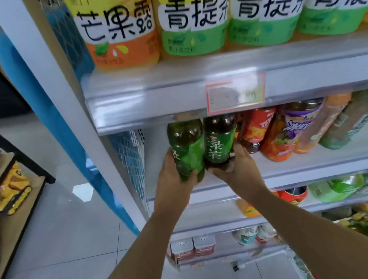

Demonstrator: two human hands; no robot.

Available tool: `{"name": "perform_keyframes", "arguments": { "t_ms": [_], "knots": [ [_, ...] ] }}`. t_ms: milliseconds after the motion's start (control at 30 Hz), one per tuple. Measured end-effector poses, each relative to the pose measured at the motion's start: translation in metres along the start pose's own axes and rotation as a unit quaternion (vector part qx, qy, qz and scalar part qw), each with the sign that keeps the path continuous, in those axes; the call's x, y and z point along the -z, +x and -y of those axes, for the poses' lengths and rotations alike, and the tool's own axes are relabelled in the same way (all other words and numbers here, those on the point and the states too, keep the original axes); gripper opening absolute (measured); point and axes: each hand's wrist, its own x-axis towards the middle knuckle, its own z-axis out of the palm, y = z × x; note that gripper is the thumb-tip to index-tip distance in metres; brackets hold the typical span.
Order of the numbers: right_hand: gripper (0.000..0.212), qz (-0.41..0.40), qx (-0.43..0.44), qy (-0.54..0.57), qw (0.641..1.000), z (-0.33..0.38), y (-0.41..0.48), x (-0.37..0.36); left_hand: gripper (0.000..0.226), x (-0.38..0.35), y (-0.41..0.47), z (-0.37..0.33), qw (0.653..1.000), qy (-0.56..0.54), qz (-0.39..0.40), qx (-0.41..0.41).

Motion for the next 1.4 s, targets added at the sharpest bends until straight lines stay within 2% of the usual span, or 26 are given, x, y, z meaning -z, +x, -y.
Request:
{"name": "perform_keyframes", "arguments": {
  "t_ms": [100,200,300,400,467,533,600,667,767,1000,1167,1300,1400],
  "knots": [
    [0.071,0.005,0.007,-0.025,1.0,-0.002,0.016,0.0,0.07,-0.005,0.01,0.008,0.997,0.033,-0.063,0.021],
    [0.064,-0.006,0.04,-0.011,0.999,-0.008,0.031,-0.005,0.077,-0.018,0.023,0.007,0.99,0.055,-0.126,0.03],
    [0.071,-0.024,0.066,-0.004,0.998,-0.011,0.047,-0.013,0.081,-0.028,0.042,0.006,0.984,0.084,-0.15,0.033],
    [0.083,-0.012,0.063,-0.034,0.997,-0.012,0.068,-0.023,0.082,-0.032,0.064,0.012,0.988,0.061,-0.137,0.024],
    [0.082,0.001,0.051,-0.056,0.997,-0.01,0.074,-0.026,0.078,-0.033,0.07,0.019,0.994,0.008,-0.108,0.019],
    [0.076,-0.03,0.07,-0.067,0.995,-0.009,0.067,-0.025,0.06,-0.032,0.069,0.026,0.994,-0.046,-0.097,0.022],
    [0.064,-0.086,0.133,-0.064,0.985,-0.014,0.055,-0.024,0.045,-0.031,0.07,0.034,0.993,-0.061,-0.096,0.034],
    [0.053,-0.06,0.17,-0.108,0.978,-0.019,0.051,-0.026,0.041,-0.029,0.077,0.039,0.993,-0.059,-0.094,0.041],
    [0.051,0.006,0.142,-0.154,0.978,-0.021,0.065,-0.031,0.04,-0.029,0.096,0.037,0.994,-0.037,-0.094,0.041],
    [0.055,0.046,0.13,-0.176,0.975,-0.014,0.09,-0.032,0.048,-0.042,0.143,0.033,0.989,-0.012,-0.14,0.056],
    [0.048,0.051,0.127,-0.151,0.979,-0.017,0.098,-0.039,0.042,-0.048,0.159,0.034,0.987,0.031,-0.154,0.036],
    [0.046,0.06,0.11,-0.163,0.979,-0.019,0.097,-0.043,0.028,-0.052,0.147,0.041,0.99,0.076,-0.116,-0.034],
    [0.047,0.06,0.115,-0.143,0.981,-0.02,0.098,-0.043,0.039,-0.051,0.149,0.043,0.992,0.096,-0.063,-0.044]
  ]
}}
